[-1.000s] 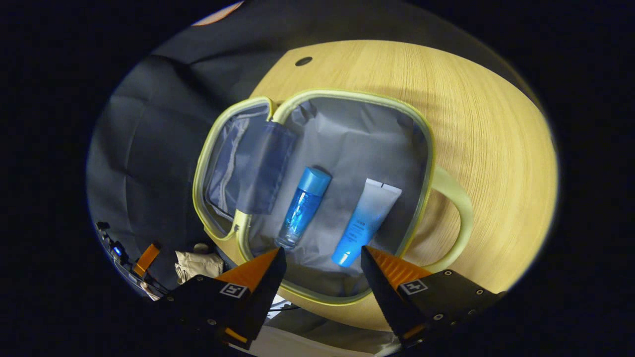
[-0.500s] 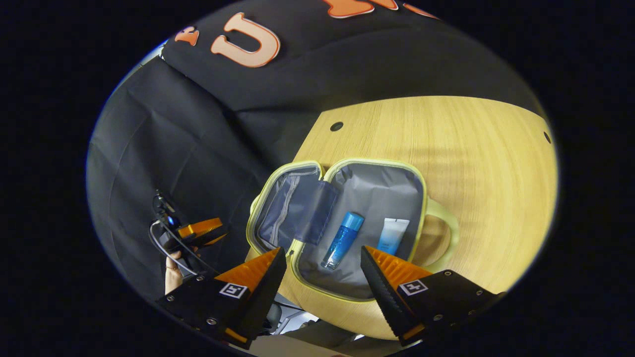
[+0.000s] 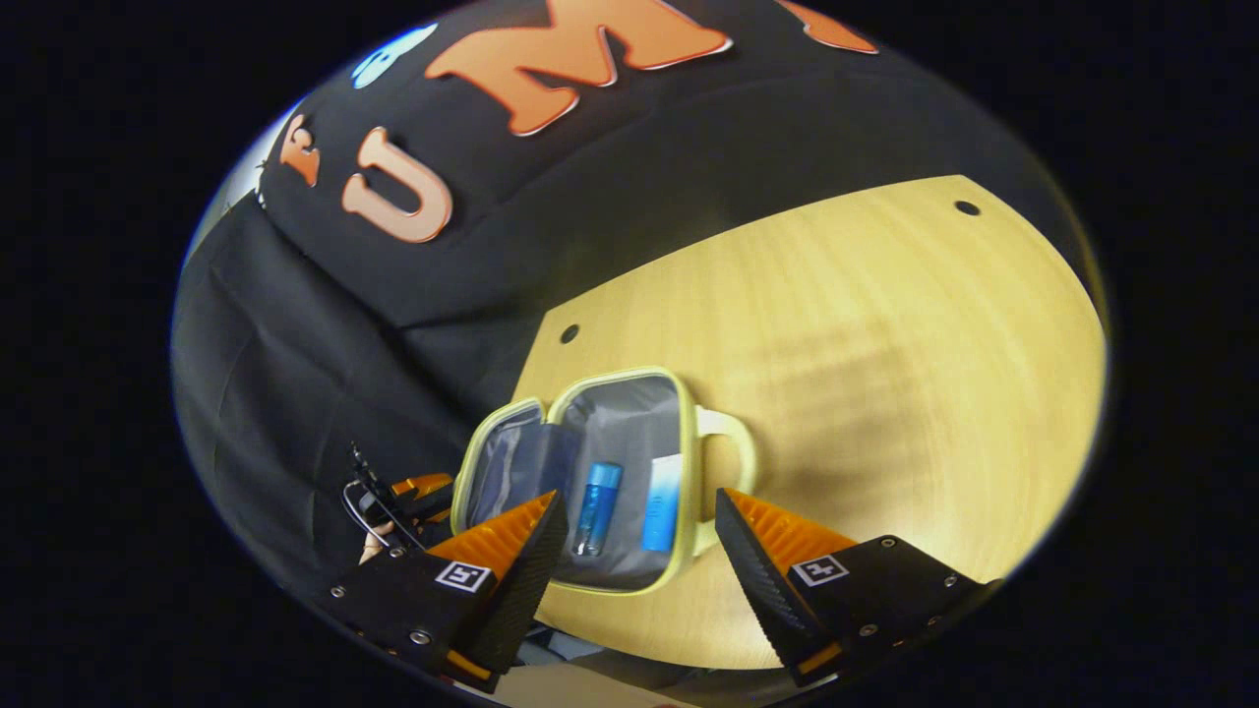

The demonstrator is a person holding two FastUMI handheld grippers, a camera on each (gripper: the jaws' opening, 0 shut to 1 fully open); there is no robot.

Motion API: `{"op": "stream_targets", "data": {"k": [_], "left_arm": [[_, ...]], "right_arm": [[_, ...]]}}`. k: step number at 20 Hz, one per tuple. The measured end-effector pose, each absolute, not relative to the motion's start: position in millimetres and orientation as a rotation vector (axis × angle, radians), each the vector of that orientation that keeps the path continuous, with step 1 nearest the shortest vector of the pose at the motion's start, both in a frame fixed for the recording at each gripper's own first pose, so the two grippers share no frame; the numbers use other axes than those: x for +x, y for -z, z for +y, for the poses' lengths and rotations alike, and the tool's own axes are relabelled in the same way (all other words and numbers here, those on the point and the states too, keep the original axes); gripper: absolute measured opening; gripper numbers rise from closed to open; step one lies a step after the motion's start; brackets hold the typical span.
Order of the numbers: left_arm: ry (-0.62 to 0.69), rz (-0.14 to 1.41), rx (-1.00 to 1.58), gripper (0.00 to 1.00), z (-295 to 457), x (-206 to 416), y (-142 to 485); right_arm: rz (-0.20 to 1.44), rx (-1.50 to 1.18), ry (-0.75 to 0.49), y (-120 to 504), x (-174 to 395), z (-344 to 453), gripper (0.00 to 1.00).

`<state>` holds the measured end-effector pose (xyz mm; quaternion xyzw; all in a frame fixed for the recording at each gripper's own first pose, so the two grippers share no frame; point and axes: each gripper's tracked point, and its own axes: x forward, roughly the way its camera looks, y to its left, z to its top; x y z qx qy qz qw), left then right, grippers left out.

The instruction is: First open the suitcase, pack the skin care products into it, and then close the suitcase.

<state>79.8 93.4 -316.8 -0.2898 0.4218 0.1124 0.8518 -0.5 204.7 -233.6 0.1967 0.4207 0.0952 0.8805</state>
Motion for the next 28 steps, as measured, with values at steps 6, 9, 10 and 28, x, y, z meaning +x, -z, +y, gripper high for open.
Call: {"op": "stream_targets", "data": {"k": [6,9,10,28], "left_arm": [[-0.231,0.912,-0.683,0.70,82.2,100.8,355.4],[-0.247,0.945,-0.614,0.17,79.4,103.0,352.3],[-0.229,0.938,-0.569,0.14,75.1,102.0,342.0],[0.177,0.795,0.151,0.06,-288.6,104.0,117.2]], "right_arm": [[0.832,0.476,-0.098,237.1,-6.7,174.8,0.96],[0.820,0.466,-0.099,234.0,-4.5,170.4,0.95],[0.821,0.462,-0.097,233.1,-3.2,167.2,0.96],[0.595,0.331,-0.097,145.2,47.4,64.4,0.96]]}}
